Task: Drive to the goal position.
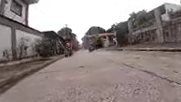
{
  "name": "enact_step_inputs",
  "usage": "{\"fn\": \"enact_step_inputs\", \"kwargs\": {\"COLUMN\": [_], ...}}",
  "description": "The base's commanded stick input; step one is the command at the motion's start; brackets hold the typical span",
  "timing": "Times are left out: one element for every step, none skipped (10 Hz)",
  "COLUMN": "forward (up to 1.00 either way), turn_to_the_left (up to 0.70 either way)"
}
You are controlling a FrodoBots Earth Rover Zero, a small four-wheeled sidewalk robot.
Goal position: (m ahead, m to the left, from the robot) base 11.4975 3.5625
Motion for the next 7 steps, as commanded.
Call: {"fn": "enact_step_inputs", "kwargs": {"forward": [0.85,0.85,0.88,1.0,1.0,1.0,1.0], "turn_to_the_left": [0.0,0.0,0.0,0.0,0.0,0.0,0.0]}}
